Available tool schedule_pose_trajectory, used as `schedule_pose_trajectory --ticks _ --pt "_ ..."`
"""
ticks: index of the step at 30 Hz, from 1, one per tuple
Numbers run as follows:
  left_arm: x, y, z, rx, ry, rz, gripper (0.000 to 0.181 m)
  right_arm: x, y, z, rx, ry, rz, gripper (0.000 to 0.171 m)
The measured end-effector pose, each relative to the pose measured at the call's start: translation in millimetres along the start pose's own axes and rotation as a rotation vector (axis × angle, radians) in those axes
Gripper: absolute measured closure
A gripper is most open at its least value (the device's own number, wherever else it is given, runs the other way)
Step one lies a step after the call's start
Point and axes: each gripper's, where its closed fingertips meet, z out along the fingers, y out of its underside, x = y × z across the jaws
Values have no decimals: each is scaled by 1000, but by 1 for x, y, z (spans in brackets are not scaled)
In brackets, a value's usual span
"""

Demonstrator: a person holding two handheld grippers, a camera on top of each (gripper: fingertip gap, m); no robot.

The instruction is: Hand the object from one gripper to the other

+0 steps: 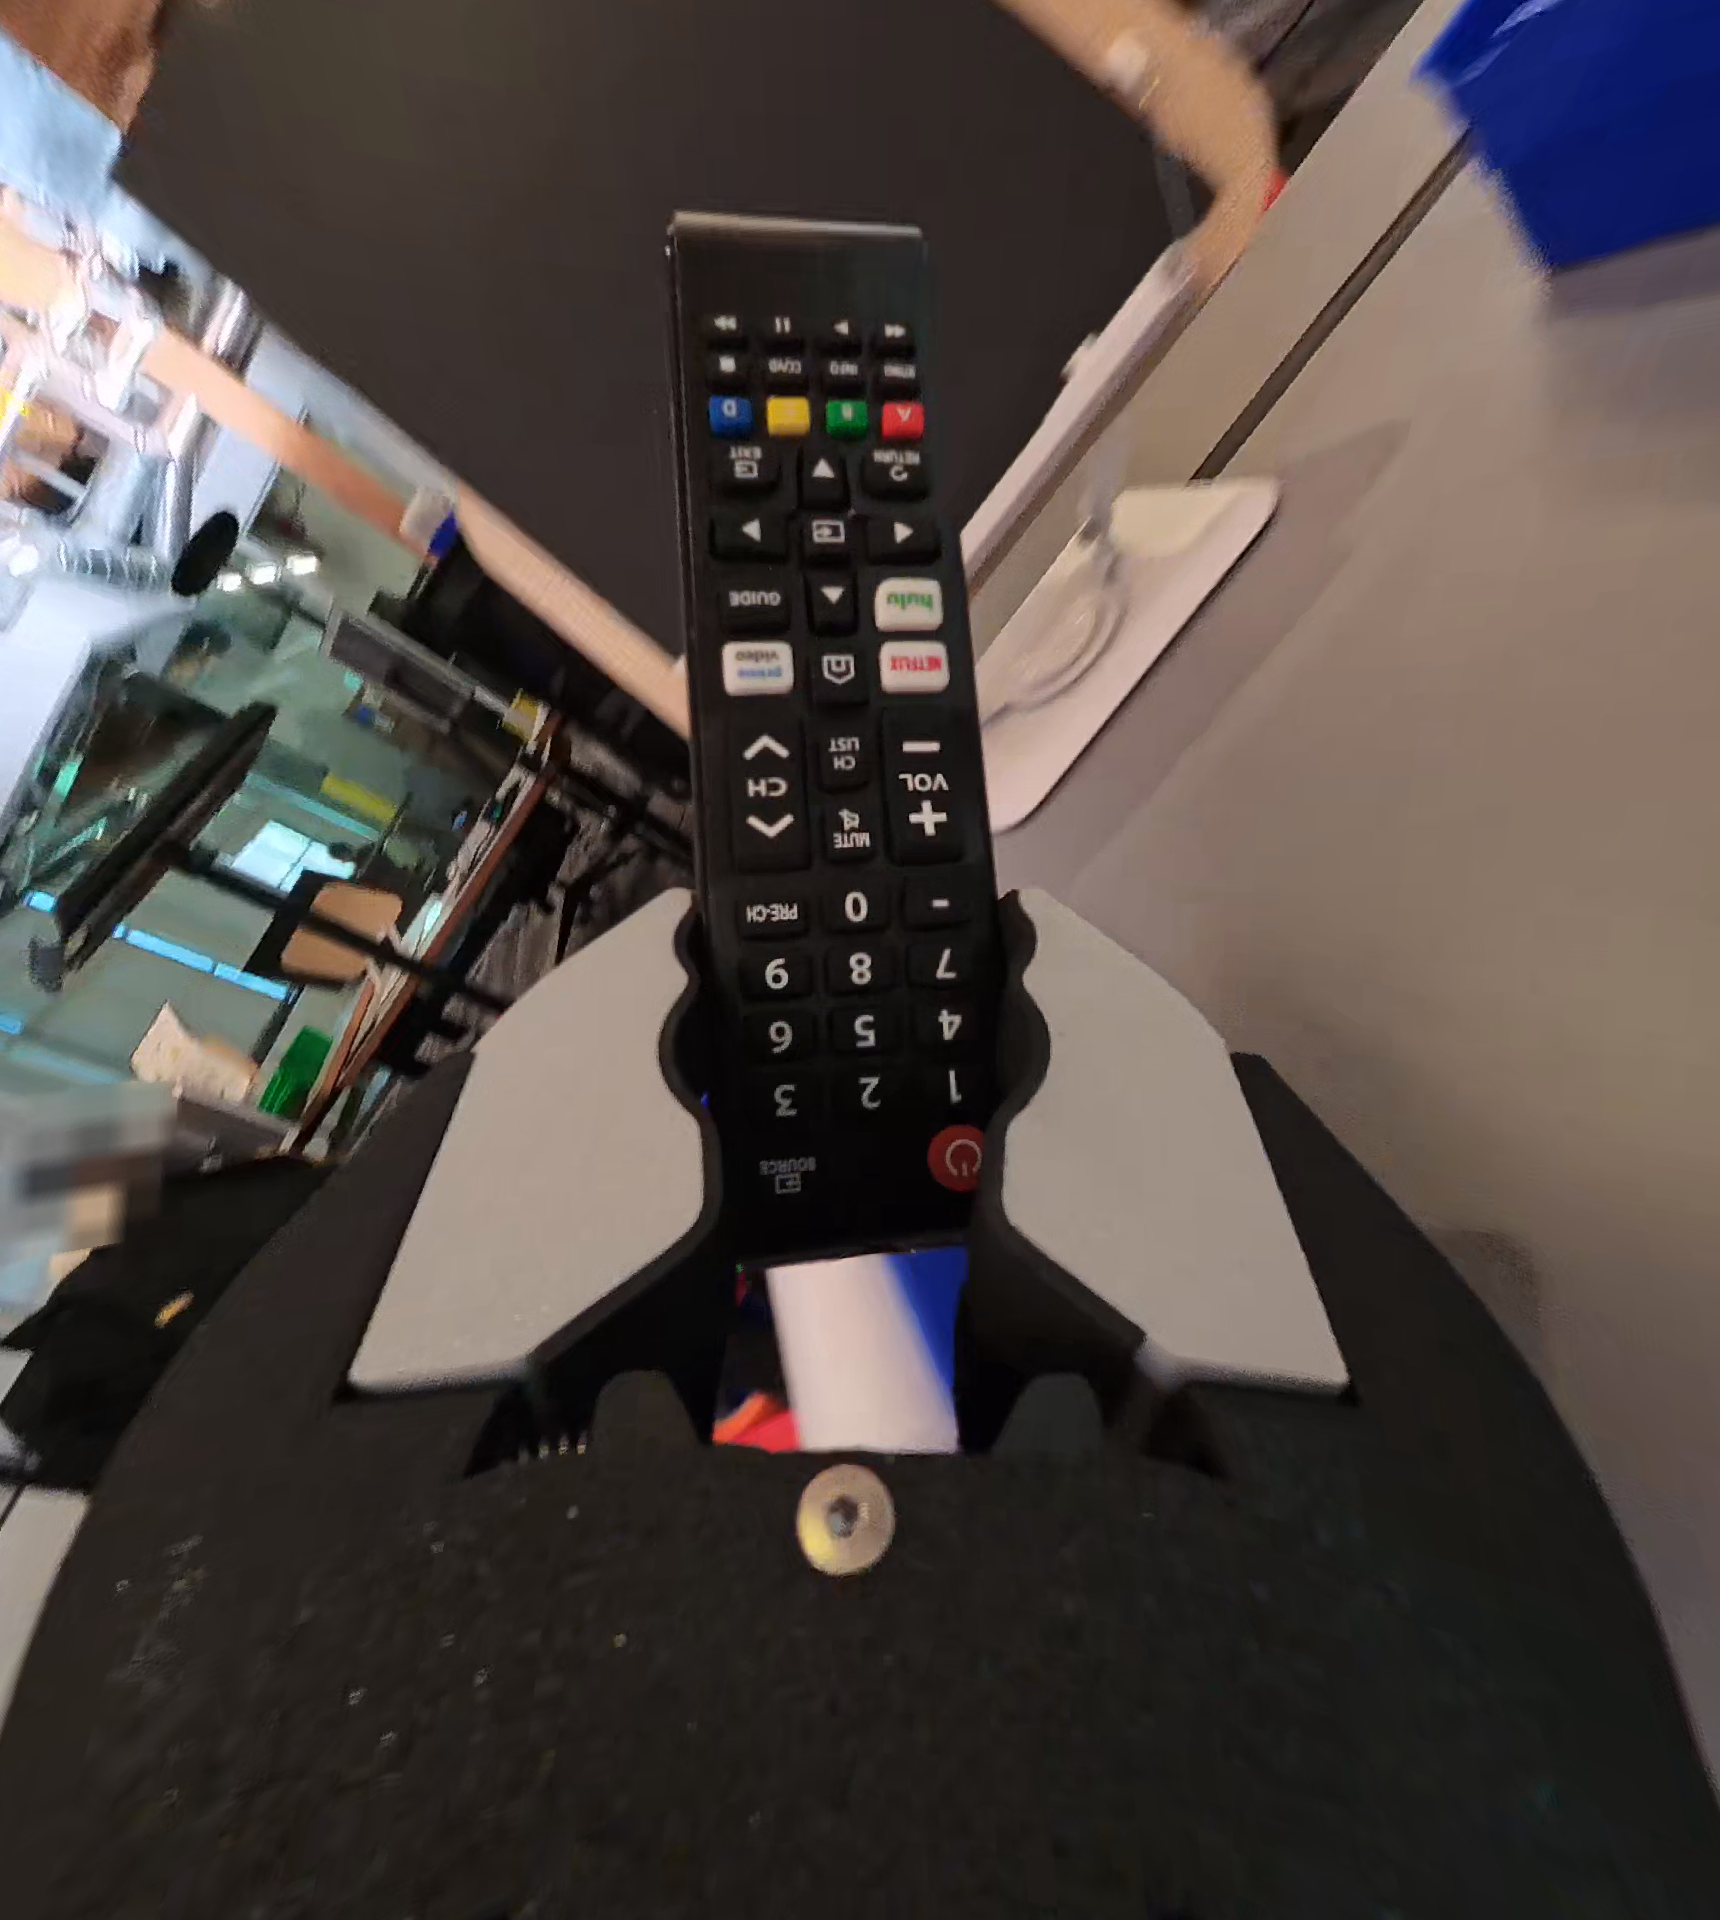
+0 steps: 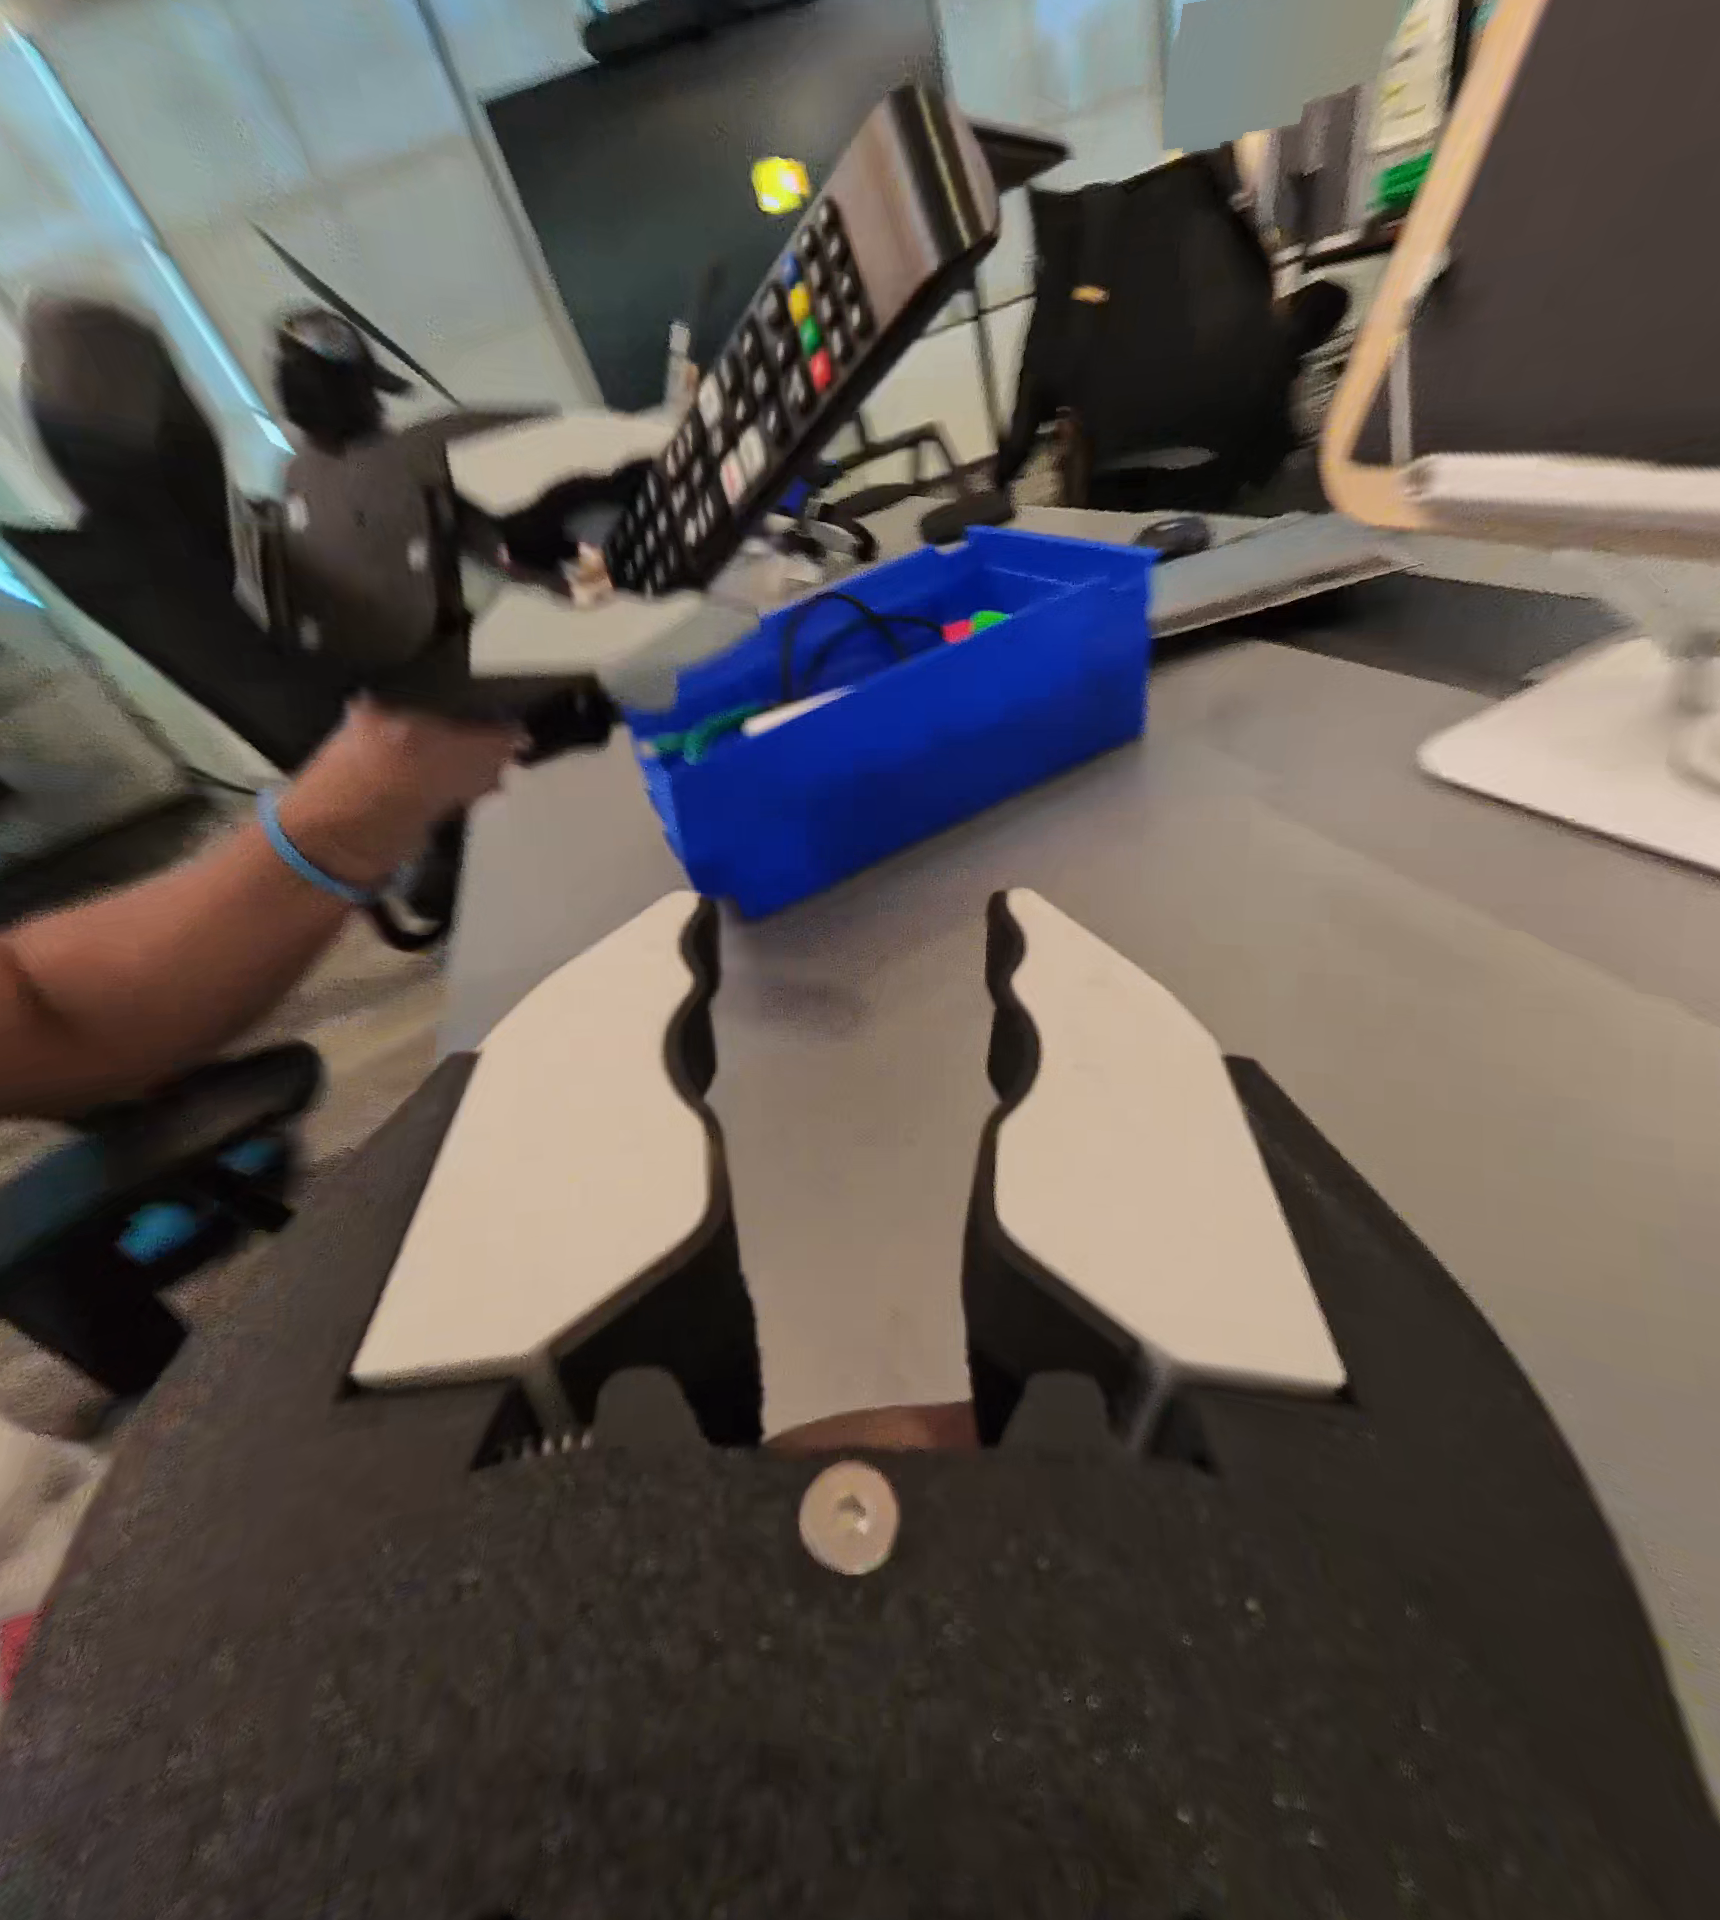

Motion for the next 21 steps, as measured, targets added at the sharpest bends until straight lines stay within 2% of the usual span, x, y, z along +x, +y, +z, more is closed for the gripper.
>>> schedule_pose_trajectory --ticks 1,4,8,10,11,12,16,19,21 --pt "14 -12 0 30 17 1 129 1 -4 14 0 -66 69 114" --pt "55 -45 -5 113 78 -3 129 -11 -16 40 62 -282 219 109" --pt "96 -69 -10 160 130 -17 129 -28 -13 52 86 -384 263 108" --pt "111 -72 -7 149 158 -41 129 -32 -3 51 48 -372 218 120" --pt "118 -72 -4 143 166 -50 129 -34 0 49 51 -370 201 136" --pt "123 -70 -1 126 169 -59 129 -32 3 46 51 -346 199 144" --pt "143 -61 6 78 224 -145 128 -20 18 39 -7 -232 160 148" --pt "162 -40 -4 -39 331 -242 126 8 22 26 -47 -40 52 149" --pt "176 -27 -21 -76 419 -399 127 38 26 11 -114 183 -126 149"
